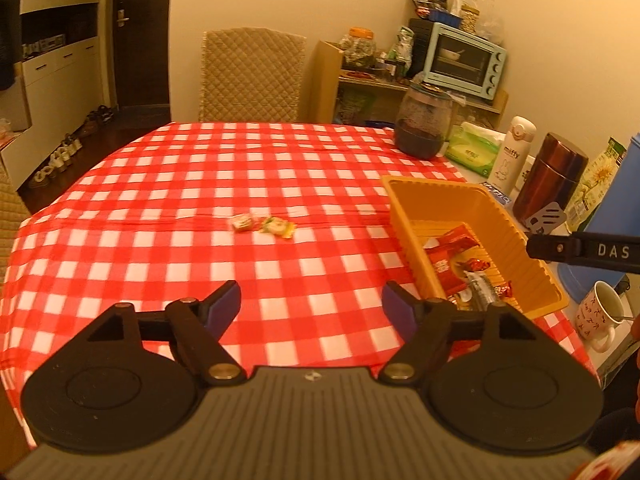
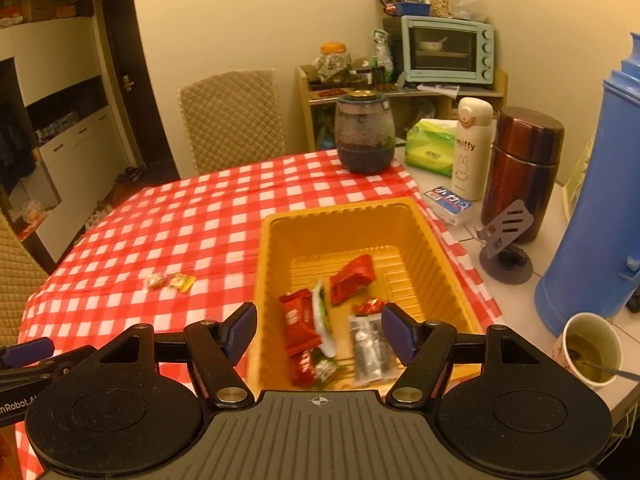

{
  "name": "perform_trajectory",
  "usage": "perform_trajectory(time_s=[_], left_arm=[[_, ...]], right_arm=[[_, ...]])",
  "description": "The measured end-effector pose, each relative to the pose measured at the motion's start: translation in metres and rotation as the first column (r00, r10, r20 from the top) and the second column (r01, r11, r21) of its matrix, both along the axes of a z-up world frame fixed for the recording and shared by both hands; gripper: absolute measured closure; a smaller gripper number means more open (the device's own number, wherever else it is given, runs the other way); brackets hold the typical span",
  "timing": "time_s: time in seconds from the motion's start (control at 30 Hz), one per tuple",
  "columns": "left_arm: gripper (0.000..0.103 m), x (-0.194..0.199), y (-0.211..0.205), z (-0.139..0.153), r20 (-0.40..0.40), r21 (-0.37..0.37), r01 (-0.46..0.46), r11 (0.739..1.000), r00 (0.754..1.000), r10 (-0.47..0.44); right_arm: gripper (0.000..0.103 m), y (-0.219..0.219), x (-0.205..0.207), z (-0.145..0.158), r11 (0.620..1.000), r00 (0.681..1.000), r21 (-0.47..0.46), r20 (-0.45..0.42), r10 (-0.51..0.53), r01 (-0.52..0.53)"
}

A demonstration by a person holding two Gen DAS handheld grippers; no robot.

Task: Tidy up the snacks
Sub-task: 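Withdraw both tools from the orange tray toward the candies on the cloth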

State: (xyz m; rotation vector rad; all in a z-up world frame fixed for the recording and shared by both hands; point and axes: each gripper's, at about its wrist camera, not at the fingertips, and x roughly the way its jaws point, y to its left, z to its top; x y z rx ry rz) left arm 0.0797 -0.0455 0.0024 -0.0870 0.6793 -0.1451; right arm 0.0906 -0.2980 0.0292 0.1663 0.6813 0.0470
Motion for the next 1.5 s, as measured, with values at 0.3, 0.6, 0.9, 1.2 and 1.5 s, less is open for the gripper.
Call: perform_trajectory(time_s=[0.3, 0.6, 0.9, 1.2, 1.5], left_arm=[[0.016, -0.022, 0.027, 0.011, 0.021, 0.005, -0.046, 0.999, 0.999, 0.046], [0.007, -0.032, 0.053, 0.013, 0.033, 0.011, -0.089, 0.996, 0.996, 0.088], [0.006, -0.030, 0.071, 0.014, 0.032, 0.027, -0.117, 0.993, 0.993, 0.116], [0.006, -0.022, 0.082, 0.011, 0.018, 0.050, -0.113, 0.992, 0.994, 0.112], [0.006, -0.003, 0.085, 0.004, 0.004, 0.072, -0.077, 0.994, 0.997, 0.077]], right_arm=[[0.034, 0.033, -0.018, 0.001, 0.999, 0.999, -0.004, -0.012, 0.047, -0.047], [0.034, 0.061, -0.024, -0.002, 0.995, 0.995, -0.007, -0.017, 0.095, -0.095], [0.034, 0.080, -0.021, -0.001, 0.991, 0.991, -0.009, -0.010, 0.135, -0.135], [0.034, 0.092, -0.011, -0.005, 0.986, 0.986, -0.012, -0.012, 0.166, -0.166], [0.034, 0.105, 0.003, -0.014, 0.979, 0.980, -0.027, -0.017, 0.200, -0.201]])
